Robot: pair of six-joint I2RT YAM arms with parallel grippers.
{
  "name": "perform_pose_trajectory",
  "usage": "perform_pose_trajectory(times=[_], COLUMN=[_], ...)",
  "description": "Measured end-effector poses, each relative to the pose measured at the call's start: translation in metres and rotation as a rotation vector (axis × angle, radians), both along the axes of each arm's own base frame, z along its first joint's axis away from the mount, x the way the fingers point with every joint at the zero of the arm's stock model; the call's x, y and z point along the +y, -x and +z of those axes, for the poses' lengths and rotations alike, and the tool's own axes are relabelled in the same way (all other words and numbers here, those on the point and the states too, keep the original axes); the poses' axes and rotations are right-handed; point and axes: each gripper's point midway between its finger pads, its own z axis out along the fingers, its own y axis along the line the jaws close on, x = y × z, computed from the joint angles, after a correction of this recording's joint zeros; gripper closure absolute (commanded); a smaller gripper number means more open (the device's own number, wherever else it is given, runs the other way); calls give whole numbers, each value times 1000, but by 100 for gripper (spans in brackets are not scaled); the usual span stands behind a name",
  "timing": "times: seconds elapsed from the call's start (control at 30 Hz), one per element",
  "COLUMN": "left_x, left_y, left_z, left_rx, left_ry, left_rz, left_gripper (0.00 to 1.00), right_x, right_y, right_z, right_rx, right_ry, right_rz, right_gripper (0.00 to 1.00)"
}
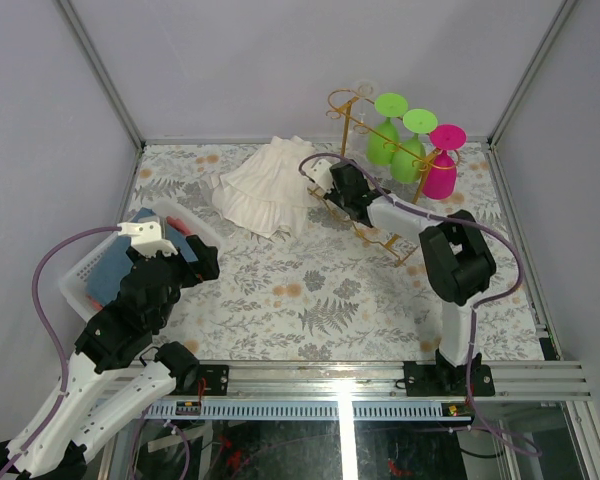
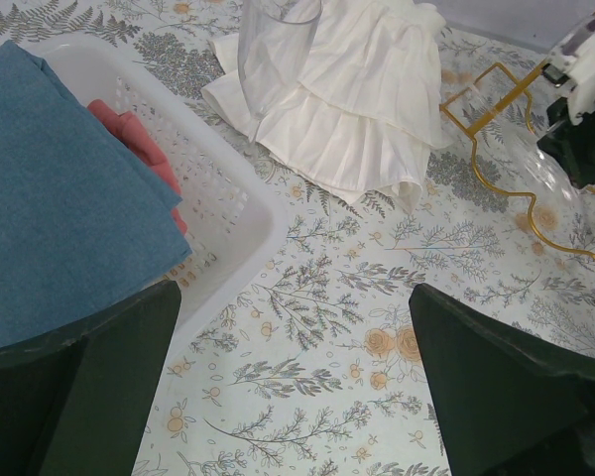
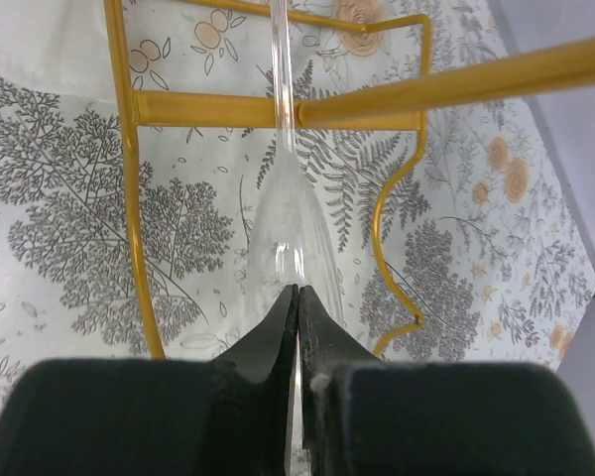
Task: Place the wine glass upside down on the wine glass rack
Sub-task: Pick up the wine glass at the center of the board.
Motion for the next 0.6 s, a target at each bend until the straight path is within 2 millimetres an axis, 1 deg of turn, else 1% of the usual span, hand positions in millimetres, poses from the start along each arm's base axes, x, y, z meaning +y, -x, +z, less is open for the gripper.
perform_pose_trajectory(times=[0.13,0.27,0.3,0.33,0.37,0.4,0.43,0.5,0.6], left_x=[0,0,0,0,0,0,0,0,0], left_y=[0,0,0,0,0,0,0,0,0], left_z=[0,0,0,0,-1,-1,-1,-1,-1], left_rx=[0,1,2,2,2,3,3,3,3], left_ry=[0,-1,-1,-2,-2,-2,-2,-2,-2], left_rz=[0,0,0,0,0,0,0,0,0], left_gripper=[0,0,0,0,0,0,0,0,0], right_x=[-3,-2,-1,0,2,3,4,8,12], right_y=[10,14,14,13,14,14,15,14,6], right_z=[25,50,56,59,60,60,57,51,41], right_rx=[-38,-91,-102,-110,-108,-106,-96,-76,-54], right_ry=[-36,-80,-89,-96,-103,-106,-109,-109,-94], right_rz=[13,27,31,35,45,49,55,64,64], right_gripper=[100,100,96,89,79,71,67,64,57])
